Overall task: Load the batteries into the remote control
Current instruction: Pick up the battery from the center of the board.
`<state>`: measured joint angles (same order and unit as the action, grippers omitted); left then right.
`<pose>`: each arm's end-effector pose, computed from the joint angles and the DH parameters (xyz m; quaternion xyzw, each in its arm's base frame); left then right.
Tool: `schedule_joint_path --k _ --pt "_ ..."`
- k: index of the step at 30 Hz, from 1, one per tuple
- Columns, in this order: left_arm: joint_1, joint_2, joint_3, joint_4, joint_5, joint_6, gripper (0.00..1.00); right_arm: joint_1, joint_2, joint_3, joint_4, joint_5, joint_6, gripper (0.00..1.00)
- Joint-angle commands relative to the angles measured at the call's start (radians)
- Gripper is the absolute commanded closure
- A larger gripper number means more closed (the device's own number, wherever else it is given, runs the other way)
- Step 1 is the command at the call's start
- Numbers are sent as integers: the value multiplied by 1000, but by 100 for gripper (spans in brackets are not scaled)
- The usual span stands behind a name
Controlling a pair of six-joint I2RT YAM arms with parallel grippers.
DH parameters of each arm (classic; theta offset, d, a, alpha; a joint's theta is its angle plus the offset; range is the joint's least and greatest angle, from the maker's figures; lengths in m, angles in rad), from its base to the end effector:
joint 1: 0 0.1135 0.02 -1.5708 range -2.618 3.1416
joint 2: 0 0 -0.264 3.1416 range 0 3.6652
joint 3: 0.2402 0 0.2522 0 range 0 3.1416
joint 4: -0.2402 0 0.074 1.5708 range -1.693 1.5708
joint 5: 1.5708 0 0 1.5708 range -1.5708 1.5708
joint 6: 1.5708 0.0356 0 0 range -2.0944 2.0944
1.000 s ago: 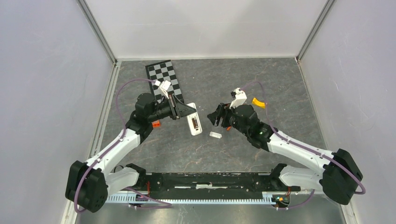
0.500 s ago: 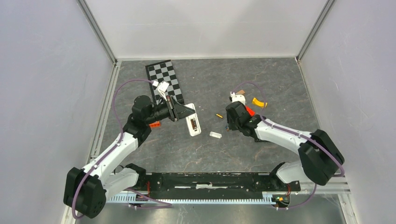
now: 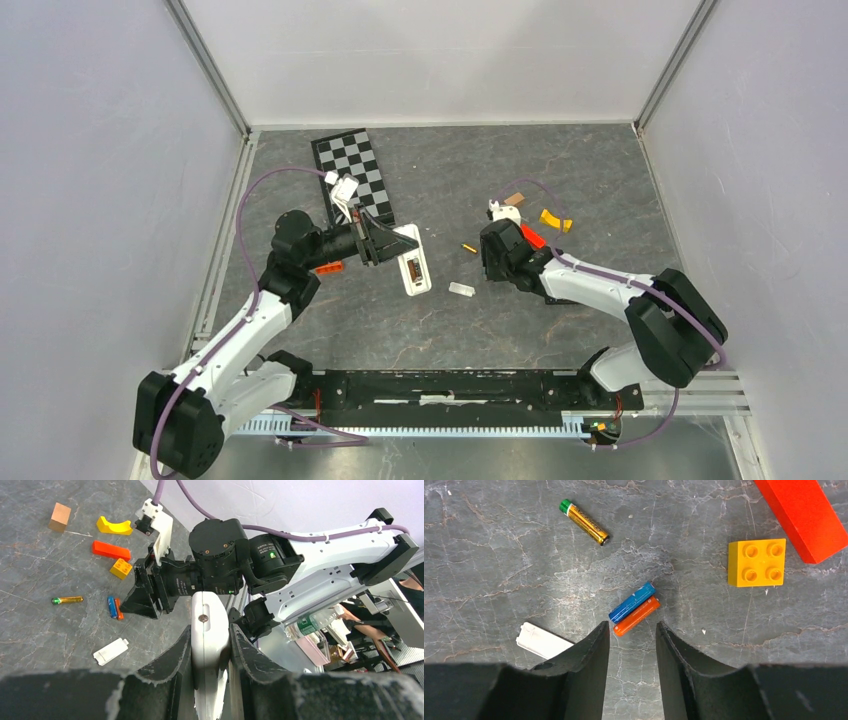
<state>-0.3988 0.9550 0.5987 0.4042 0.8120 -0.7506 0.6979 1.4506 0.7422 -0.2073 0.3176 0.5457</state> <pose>0.1894 -0.1078 0.3045 0.1705 0.6741 -0.5902 0.4100 0.2210 0.1708 0.1763 -0.0203 0.9361 0.0633 0.3454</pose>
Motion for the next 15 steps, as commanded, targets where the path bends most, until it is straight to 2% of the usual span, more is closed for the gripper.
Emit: schedule_joint_path --k 1,8,15 --pt "3 -20 -3 76 29 -10 98 -5 0 1 81 -8 -90 56" --pt "3 -15 -1 73 11 -18 98 -5 49 77 63 -14 -466 51" --pt "3 -19 3 51 -11 -9 98 -6 139 150 117 -69 -611 43"
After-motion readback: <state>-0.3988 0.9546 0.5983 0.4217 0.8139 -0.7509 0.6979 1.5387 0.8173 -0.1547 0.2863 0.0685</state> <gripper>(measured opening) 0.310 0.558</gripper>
